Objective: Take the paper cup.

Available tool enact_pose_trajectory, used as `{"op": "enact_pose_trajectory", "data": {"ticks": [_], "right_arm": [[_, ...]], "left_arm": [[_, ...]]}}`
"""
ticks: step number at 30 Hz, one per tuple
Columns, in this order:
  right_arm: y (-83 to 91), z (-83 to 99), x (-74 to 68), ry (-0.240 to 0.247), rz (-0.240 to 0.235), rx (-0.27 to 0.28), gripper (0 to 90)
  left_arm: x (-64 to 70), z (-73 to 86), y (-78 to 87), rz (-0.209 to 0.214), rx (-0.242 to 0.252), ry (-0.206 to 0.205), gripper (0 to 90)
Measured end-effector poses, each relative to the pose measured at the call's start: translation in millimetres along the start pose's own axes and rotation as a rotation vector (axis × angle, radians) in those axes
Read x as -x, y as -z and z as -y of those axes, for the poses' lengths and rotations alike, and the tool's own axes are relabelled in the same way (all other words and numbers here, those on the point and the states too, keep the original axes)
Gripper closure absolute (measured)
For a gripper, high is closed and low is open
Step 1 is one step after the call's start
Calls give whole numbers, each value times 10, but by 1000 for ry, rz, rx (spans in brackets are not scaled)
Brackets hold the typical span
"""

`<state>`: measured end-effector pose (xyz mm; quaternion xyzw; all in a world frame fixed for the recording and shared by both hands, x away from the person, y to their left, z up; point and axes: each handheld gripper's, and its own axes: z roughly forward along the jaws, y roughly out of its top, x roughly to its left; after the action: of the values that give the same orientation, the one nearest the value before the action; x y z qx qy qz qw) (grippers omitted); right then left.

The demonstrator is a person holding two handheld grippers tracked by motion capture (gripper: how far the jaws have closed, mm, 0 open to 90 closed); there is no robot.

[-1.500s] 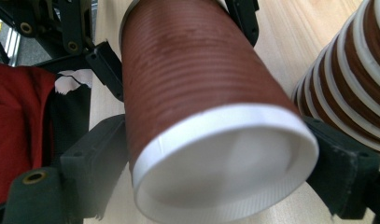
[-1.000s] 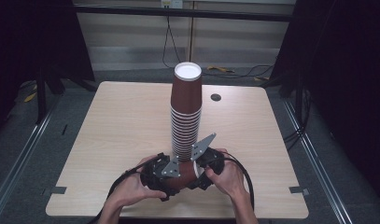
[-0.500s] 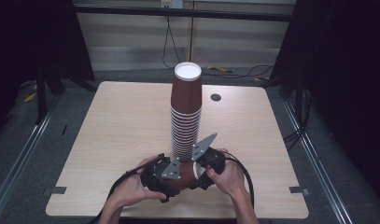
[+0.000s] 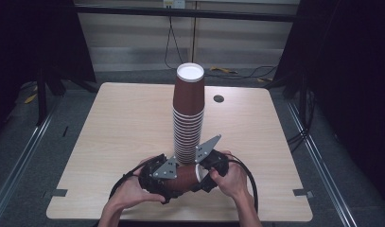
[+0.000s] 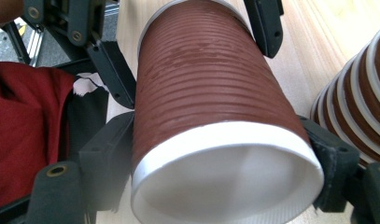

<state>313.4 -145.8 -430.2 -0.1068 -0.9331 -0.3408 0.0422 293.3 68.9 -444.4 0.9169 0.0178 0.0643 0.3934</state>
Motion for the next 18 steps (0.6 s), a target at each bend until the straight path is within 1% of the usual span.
{"op": "enact_pose_trajectory", "data": {"ticks": [1, 3, 4, 5, 7, 8, 10, 11, 12, 13, 14, 15, 16, 18], "right_arm": [[2, 4, 3, 1, 1, 0, 217], [8, 13, 9, 2, 7, 6, 216], [17, 23, 7, -6, 13, 10, 216], [27, 30, 5, -11, 16, 13, 216], [47, 51, 5, -21, 26, 31, 215], [58, 63, 9, -20, 37, 38, 215], [67, 88, 14, -42, 41, 40, 214], [70, 107, 23, -59, 58, 44, 214], [73, 125, 29, -69, 60, 50, 214], [79, 144, 32, -83, 62, 56, 214], [79, 160, 39, -84, 60, 71, 214], [84, 182, 43, -92, 67, 87, 214], [93, 204, 43, -101, 76, 94, 214], [103, 259, 48, -117, 82, 125, 214]], "left_arm": [[0, 4, 11, -4, 11, 6, 134], [-11, 21, 53, -11, 61, 19, 154], [-16, 29, 70, -19, 75, 24, 157], [-21, 43, 86, -27, 100, 37, 157], [-31, 71, 122, -47, 129, 60, 156], [-31, 90, 136, -61, 154, 74, 156], [-35, 122, 165, -76, 186, 80, 157], [-39, 136, 180, -85, 202, 91, 157], [-36, 151, 193, -92, 221, 106, 157], [-36, 161, 202, -93, 233, 111, 156], [-34, 172, 210, -100, 243, 119, 156], [-35, 182, 219, -105, 245, 116, 156], [-29, 196, 222, -110, 251, 124, 157], [-24, 229, 224, -117, 267, 135, 157]]}}
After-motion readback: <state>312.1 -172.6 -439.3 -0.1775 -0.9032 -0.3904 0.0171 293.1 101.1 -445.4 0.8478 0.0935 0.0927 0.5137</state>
